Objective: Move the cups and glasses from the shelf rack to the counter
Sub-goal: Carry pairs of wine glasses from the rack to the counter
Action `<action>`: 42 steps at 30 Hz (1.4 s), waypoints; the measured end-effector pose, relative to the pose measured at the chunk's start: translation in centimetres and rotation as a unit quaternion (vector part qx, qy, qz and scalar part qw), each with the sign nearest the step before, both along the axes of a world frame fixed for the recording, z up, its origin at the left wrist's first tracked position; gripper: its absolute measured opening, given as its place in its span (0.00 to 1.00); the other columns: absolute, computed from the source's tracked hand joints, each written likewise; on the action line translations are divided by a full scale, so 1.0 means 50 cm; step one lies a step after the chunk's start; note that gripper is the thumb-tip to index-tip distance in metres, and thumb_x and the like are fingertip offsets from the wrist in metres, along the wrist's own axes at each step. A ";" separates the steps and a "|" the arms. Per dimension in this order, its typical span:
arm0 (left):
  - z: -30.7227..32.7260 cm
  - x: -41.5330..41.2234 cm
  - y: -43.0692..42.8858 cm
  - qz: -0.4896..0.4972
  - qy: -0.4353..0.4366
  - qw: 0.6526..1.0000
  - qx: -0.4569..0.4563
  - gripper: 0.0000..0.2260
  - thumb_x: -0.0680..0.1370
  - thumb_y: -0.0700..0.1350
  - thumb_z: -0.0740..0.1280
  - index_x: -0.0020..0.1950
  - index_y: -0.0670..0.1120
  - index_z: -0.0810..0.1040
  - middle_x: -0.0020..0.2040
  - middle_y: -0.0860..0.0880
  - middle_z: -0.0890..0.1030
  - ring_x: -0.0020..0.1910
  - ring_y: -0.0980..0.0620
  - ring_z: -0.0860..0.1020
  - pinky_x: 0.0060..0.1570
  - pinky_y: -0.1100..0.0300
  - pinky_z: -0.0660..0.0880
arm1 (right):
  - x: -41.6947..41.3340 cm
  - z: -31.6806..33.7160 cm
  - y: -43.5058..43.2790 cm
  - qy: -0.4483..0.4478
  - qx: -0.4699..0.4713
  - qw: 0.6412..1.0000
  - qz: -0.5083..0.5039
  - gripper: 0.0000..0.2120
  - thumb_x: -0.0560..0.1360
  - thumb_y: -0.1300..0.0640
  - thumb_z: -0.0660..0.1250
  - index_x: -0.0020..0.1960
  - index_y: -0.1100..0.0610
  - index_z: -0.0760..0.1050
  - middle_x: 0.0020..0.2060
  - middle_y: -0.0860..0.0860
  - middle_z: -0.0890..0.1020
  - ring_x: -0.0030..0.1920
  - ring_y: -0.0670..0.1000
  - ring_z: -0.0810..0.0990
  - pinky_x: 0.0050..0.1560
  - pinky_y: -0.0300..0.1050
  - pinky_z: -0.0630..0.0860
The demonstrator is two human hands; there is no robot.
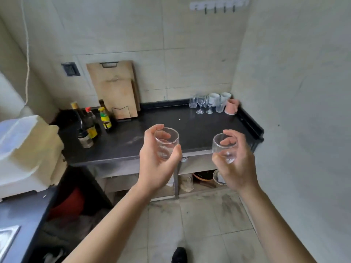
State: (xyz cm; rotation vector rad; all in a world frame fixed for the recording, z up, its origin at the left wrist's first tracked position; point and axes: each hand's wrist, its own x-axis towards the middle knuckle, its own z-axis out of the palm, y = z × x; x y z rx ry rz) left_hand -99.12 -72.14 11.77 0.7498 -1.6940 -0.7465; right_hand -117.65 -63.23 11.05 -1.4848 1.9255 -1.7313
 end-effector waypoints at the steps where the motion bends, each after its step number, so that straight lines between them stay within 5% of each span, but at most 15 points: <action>1: -0.005 -0.045 -0.040 -0.011 0.002 1.000 0.005 0.23 0.72 0.51 0.69 0.65 0.53 0.67 0.51 0.53 0.79 0.46 0.51 0.80 0.43 0.61 0.77 | -0.039 -0.001 -0.033 0.008 0.005 1.000 -0.014 0.30 0.63 0.46 0.67 0.64 0.50 0.72 0.51 0.49 0.78 0.43 0.37 0.80 0.42 0.25 0.70; 8: 0.040 -0.341 -0.298 -0.092 0.015 0.995 0.043 0.23 0.71 0.52 0.69 0.64 0.58 0.67 0.51 0.56 0.79 0.44 0.56 0.81 0.41 0.69 0.73 | -0.292 0.050 -0.240 0.032 0.036 0.994 -0.095 0.29 0.63 0.44 0.67 0.63 0.44 0.71 0.52 0.43 0.78 0.45 0.35 0.80 0.45 0.23 0.68; 11: 0.067 -0.452 -0.375 -0.131 0.014 0.990 0.057 0.21 0.71 0.51 0.69 0.62 0.61 0.68 0.51 0.58 0.79 0.41 0.57 0.81 0.37 0.64 0.74 | -0.386 0.066 -0.296 0.029 0.032 0.991 -0.124 0.28 0.63 0.43 0.66 0.63 0.44 0.71 0.51 0.37 0.78 0.45 0.36 0.80 0.44 0.23 0.68; 15: 0.068 -0.590 -0.461 -0.146 0.006 0.989 0.034 0.22 0.72 0.49 0.69 0.60 0.67 0.66 0.52 0.63 0.78 0.47 0.57 0.81 0.42 0.70 0.74 | -0.522 0.051 -0.367 0.013 0.024 0.988 -0.151 0.29 0.63 0.42 0.66 0.63 0.44 0.70 0.49 0.30 0.77 0.46 0.35 0.80 0.42 0.22 0.68; 21: -0.008 -0.791 -0.603 -0.131 -0.020 0.989 0.059 0.22 0.73 0.52 0.69 0.64 0.58 0.66 0.54 0.64 0.78 0.51 0.59 0.80 0.44 0.71 0.74 | -0.745 -0.037 -0.526 -0.019 0.043 0.988 -0.145 0.30 0.62 0.39 0.65 0.63 0.43 0.69 0.50 0.38 0.77 0.46 0.39 0.80 0.40 0.25 0.70; 26: -0.024 -0.955 -0.730 -0.101 -0.034 0.986 0.127 0.23 0.74 0.48 0.69 0.65 0.57 0.64 0.50 0.66 0.77 0.41 0.62 0.81 0.32 0.67 0.76 | -0.924 -0.075 -0.691 -0.039 0.076 0.989 -0.118 0.29 0.64 0.39 0.67 0.64 0.42 0.69 0.52 0.38 0.77 0.48 0.36 0.79 0.44 0.33 0.71; 29: -0.029 -1.005 -0.803 -0.085 -0.036 0.986 0.141 0.25 0.77 0.43 0.68 0.70 0.50 0.60 0.50 0.65 0.77 0.39 0.67 0.80 0.34 0.73 0.75 | -0.997 -0.079 -0.790 -0.037 0.093 0.991 -0.087 0.28 0.66 0.40 0.69 0.64 0.39 0.67 0.55 0.39 0.77 0.49 0.42 0.82 0.48 0.41 0.75; 32: -0.048 -1.023 -0.867 -0.043 -0.058 0.985 0.156 0.27 0.79 0.45 0.67 0.74 0.44 0.59 0.58 0.57 0.73 0.51 0.68 0.78 0.46 0.74 0.72 | -1.037 -0.092 -0.878 -0.034 0.107 0.992 -0.051 0.27 0.67 0.41 0.70 0.64 0.36 0.66 0.54 0.38 0.77 0.50 0.36 0.80 0.47 0.29 0.70; 36: -0.116 -1.019 -0.936 -0.004 -0.097 0.980 0.176 0.27 0.79 0.50 0.69 0.74 0.50 0.61 0.65 0.53 0.73 0.63 0.64 0.73 0.55 0.75 0.68 | -1.041 -0.140 -0.960 -0.037 0.126 0.991 -0.024 0.26 0.67 0.37 0.67 0.64 0.35 0.65 0.52 0.33 0.76 0.53 0.27 0.73 0.47 0.20 0.66; 39: -0.194 -1.006 -0.982 0.001 -0.137 0.972 0.192 0.23 0.76 0.58 0.70 0.67 0.62 0.65 0.62 0.66 0.74 0.62 0.61 0.73 0.55 0.68 0.72 | -1.031 -0.207 -1.002 -0.046 0.186 0.981 0.000 0.28 0.69 0.37 0.69 0.66 0.38 0.67 0.56 0.35 0.77 0.58 0.37 0.76 0.47 0.26 0.70; 42: -0.294 -0.988 -1.025 0.003 -0.176 0.952 0.250 0.27 0.75 0.57 0.72 0.71 0.56 0.67 0.66 0.58 0.70 0.65 0.55 0.71 0.55 0.65 0.73 | -1.015 -0.290 -1.035 -0.040 0.258 0.965 0.026 0.28 0.70 0.40 0.73 0.66 0.41 0.69 0.56 0.35 0.76 0.59 0.46 0.77 0.51 0.36 0.76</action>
